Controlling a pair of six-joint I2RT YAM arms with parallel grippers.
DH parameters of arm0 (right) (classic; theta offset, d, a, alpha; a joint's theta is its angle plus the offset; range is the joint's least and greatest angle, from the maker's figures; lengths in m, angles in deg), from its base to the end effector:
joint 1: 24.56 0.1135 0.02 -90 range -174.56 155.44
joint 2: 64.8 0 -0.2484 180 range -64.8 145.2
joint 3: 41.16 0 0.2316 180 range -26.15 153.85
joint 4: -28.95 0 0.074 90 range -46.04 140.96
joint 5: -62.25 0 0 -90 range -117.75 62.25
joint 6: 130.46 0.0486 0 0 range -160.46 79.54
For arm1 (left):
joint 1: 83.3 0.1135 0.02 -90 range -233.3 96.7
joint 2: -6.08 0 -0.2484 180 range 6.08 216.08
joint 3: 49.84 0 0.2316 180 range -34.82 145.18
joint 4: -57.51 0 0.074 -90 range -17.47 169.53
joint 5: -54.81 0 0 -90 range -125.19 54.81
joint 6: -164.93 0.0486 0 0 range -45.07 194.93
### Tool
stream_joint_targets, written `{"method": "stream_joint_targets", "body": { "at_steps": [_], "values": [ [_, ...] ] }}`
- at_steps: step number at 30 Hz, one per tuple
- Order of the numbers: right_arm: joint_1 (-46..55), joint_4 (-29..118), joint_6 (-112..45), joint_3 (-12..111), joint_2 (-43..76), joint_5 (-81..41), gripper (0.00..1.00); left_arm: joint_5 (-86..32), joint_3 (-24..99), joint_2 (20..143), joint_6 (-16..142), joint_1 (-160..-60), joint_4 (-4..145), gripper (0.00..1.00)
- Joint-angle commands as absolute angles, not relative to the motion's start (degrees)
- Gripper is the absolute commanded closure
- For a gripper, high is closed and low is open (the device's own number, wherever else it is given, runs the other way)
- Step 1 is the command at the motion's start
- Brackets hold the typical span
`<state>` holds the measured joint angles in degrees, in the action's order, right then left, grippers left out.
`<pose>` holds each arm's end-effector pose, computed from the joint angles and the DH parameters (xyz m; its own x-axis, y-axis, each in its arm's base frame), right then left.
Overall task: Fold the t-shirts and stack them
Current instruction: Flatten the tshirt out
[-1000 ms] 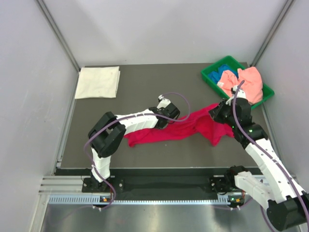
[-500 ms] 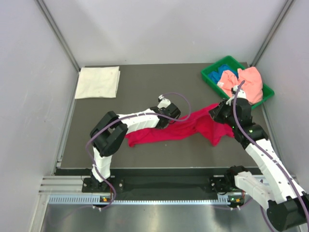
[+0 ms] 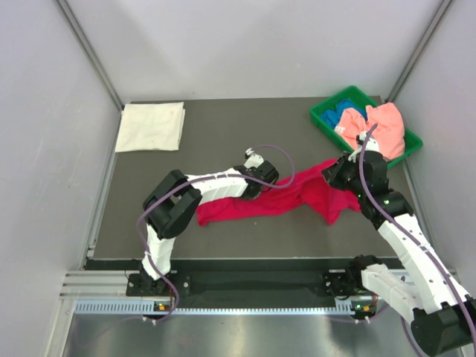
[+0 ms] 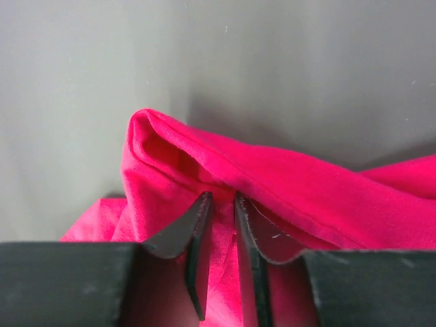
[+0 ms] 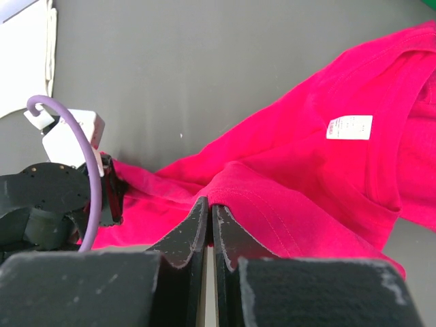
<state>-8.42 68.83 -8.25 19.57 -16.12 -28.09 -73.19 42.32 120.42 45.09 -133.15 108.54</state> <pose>0.1835 0.0528 0.2912 -0.5249 0.4030 -0.7497 0.0081 0.8831 0.4690 0.2610 -0.2630 0.1449 -0.7781 0.3143 -0.5438 0.1158 0.9228 0.3675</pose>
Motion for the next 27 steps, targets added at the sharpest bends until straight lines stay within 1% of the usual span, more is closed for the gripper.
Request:
{"method": "stream_joint_targets", "body": {
  "at_steps": [1, 2, 4, 5, 7, 11, 14, 15, 16, 18, 19, 21, 22, 23, 25, 27],
  "values": [
    [-7.8, 66.6, -7.8, 19.6, -17.6, -28.8, 1.00, -74.0, 43.2, 121.3, 45.0, -133.1, 108.7, 0.76],
    [-7.8, 66.6, -7.7, 19.6, -17.8, -28.8, 1.00, -74.2, 43.3, 121.0, 44.8, -133.1, 109.1, 0.85],
    [-7.8, 66.6, -7.6, 19.6, -17.6, -28.8, 1.00, -74.4, 44.1, 120.5, 44.4, -133.1, 109.6, 0.96],
    [-7.8, 66.5, -7.5, 19.6, -17.5, -28.8, 1.00, -74.5, 44.6, 119.6, 44.3, -133.1, 111.1, 1.00],
    [-7.7, 66.5, -7.5, 20.3, -16.9, -28.9, 1.00, -74.8, 46.8, 117.6, 44.3, -133.1, 112.8, 1.00],
    [-7.8, 68.1, -9.0, 24.3, -15.0, -30.3, 1.00, -76.7, 52.3, 108.8, 45.8, -133.2, 117.7, 1.00],
    [-7.8, 71.5, -10.7, 31.5, -12.7, -35.6, 1.00, -78.9, 57.2, 101.9, 49.2, -133.2, 121.0, 1.00],
    [-7.9, 72.1, -10.9, 35.7, -12.2, -36.7, 1.00, -79.4, 58.2, 100.2, 50.4, -133.2, 121.6, 1.00],
    [-7.9, 72.5, -11.3, 37.7, -11.4, -37.9, 1.00, -79.7, 59.7, 98.5, 53.6, -133.3, 121.6, 1.00],
    [-8.0, 73.6, -11.3, 42.1, -10.6, -41.2, 1.00, -81.6, 60.8, 92.9, 57.2, -133.5, 120.4, 1.00],
    [-8.0, 74.5, -11.4, 47.0, -9.8, -42.0, 1.00, -81.9, 62.3, 89.2, 60.6, -133.5, 118.8, 1.00],
    [-7.9, 75.4, -11.4, 52.3, -9.0, -44.1, 1.00, -82.3, 64.4, 85.6, 63.2, -133.6, 117.1, 1.00],
    [-7.8, 75.9, -11.5, 57.5, -8.6, -44.7, 1.00, -82.0, 66.4, 83.7, 65.7, -133.6, 114.7, 1.00],
    [-7.9, 76.7, -11.5, 60.0, -8.6, -45.8, 1.00, -81.5, 67.1, 79.9, 66.7, -133.7, 113.2, 1.00],
    [-7.9, 77.1, -11.5, 66.4, -9.8, -46.2, 1.00, -77.3, 68.4, 75.6, 68.4, -133.7, 110.1, 1.00],
    [-7.9, 76.6, -11.5, 69.3, -11.8, -45.4, 1.00, -72.4, 68.0, 68.9, 68.3, -133.7, 104.6, 1.00]
  ]
}}
